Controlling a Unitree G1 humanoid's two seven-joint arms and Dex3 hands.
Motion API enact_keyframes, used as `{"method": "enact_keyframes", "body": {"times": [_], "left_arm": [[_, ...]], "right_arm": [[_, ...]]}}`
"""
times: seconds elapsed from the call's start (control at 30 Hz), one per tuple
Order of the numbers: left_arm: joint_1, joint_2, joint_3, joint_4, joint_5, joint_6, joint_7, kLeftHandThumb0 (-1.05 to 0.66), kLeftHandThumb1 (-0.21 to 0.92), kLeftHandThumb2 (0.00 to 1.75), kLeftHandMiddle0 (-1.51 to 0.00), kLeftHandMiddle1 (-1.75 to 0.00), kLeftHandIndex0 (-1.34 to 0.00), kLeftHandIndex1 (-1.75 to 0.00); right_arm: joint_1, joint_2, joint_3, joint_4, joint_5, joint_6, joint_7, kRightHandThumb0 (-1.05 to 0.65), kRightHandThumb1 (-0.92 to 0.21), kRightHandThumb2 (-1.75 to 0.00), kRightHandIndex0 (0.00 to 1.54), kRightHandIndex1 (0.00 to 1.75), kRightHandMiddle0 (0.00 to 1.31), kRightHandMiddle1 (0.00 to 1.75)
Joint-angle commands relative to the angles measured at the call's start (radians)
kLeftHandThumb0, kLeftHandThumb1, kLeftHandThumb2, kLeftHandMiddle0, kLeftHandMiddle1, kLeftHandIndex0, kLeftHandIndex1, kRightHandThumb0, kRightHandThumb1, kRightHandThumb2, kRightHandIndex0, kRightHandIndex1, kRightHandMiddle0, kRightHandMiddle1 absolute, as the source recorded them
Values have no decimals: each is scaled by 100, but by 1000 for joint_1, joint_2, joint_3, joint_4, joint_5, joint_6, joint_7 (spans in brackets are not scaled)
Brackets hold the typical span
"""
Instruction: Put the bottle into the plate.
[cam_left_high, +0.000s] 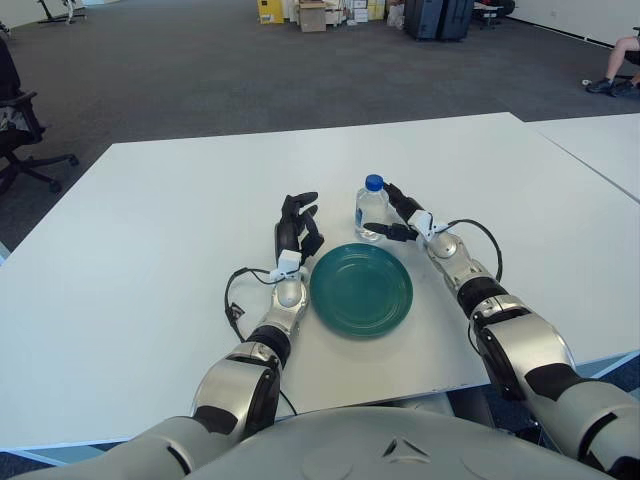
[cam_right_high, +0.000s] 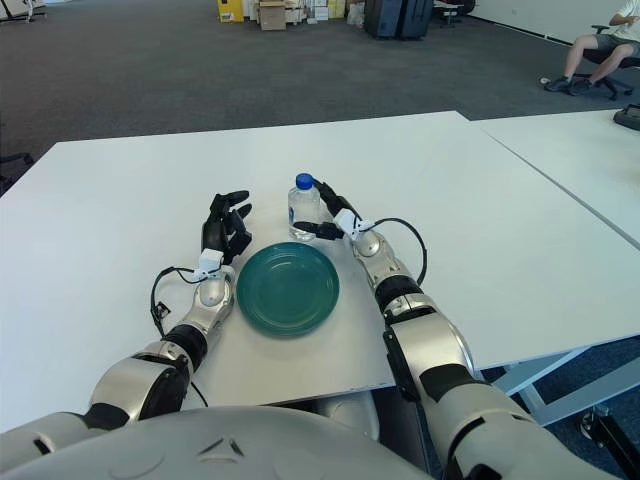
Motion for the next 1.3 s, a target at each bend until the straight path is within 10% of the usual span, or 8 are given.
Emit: {"method": "enact_keyframes", "body": {"times": [0.0,1.27], "left_arm": [[45,5,-7,36,17,-12,13,-82,92,98,-69,-41,-48,-110],[54,-3,13,19,5,-12,39,-76,92,95,-58,-59,-45,-111]], "right_arm": [[-8,3,1,-22,1,16,-2,-105,-92,-12,0,0,0,0],[-15,83,-15,28,20,59,-47,-105,-91,-6,1,0,1,0]]}}
